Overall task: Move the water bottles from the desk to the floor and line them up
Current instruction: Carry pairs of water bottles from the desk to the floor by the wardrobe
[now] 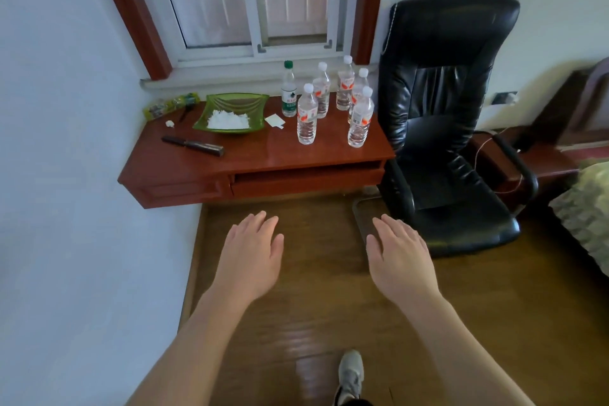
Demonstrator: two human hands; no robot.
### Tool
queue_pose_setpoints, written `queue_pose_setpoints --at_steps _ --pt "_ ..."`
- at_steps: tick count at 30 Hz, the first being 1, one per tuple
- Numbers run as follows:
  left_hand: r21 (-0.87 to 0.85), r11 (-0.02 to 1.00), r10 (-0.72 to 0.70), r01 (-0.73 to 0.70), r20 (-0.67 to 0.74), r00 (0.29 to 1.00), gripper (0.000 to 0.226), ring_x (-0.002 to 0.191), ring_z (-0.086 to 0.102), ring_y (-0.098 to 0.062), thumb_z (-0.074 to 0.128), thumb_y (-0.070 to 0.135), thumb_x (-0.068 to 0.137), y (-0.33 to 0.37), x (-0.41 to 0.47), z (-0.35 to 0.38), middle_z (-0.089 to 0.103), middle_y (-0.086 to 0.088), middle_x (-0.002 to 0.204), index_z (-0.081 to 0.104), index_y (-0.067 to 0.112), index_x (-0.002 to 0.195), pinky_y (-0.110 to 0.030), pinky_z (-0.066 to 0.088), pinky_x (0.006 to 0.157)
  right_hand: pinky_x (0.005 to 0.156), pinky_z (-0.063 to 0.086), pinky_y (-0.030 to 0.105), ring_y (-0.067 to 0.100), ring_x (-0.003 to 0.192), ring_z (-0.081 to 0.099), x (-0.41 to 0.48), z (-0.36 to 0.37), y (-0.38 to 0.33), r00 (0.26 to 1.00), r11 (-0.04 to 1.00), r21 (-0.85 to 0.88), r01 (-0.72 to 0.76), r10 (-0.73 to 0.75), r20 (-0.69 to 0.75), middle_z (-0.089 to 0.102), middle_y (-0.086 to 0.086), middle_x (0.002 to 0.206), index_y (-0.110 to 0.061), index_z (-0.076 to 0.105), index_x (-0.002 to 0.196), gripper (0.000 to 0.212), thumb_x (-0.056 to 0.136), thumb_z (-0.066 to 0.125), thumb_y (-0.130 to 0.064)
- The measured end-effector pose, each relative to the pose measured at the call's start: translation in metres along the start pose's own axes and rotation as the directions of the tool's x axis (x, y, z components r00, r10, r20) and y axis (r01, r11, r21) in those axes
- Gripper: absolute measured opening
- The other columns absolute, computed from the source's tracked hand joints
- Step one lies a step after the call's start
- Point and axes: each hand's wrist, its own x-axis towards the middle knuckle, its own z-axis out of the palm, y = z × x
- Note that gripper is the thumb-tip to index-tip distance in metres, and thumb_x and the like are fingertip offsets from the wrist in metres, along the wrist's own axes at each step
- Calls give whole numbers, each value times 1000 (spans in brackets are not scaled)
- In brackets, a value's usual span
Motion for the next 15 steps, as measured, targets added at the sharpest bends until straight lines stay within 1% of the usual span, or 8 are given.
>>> queue_pose_setpoints --at_steps 2,6,10,15 --pt "15 1000 -23 23 -2 1000 52 146 20 -18 26 45 101 7 29 4 31 1 156 35 26 148 -40 14 118 116 19 41 18 142 23 35 6 9 1000 1000 17 16 -16 16 36 -5 152 -25 39 145 51 100 29 -46" --pt "37 996 -79 79 2 997 51 147 16 -17 26 44 102 26 85 11 27 1 158 31 27 150 -40 12 119 117 17 41 18 143 20 104 13 25 997 999 -16 43 -42 61 31 -6 155 -28 35 147 55 98 26 -51" --pt "25 994 -110 110 7 994 50 146 17 -18 28 43 102 39 137 13 28 0 158 33 26 150 -42 15 119 116 18 40 18 142 23 167 15 36 993 995 -31 90 -87 82 34 -5 153 -27 36 146 55 98 28 -51" --pt "5 992 -128 128 -5 992 50 146 19 -19 29 41 103 40 192 11 29 -2 157 35 23 149 -42 16 119 115 22 43 21 141 27 232 16 38 989 993 -20 120 -118 93 37 -2 152 -23 39 145 55 98 31 -49"
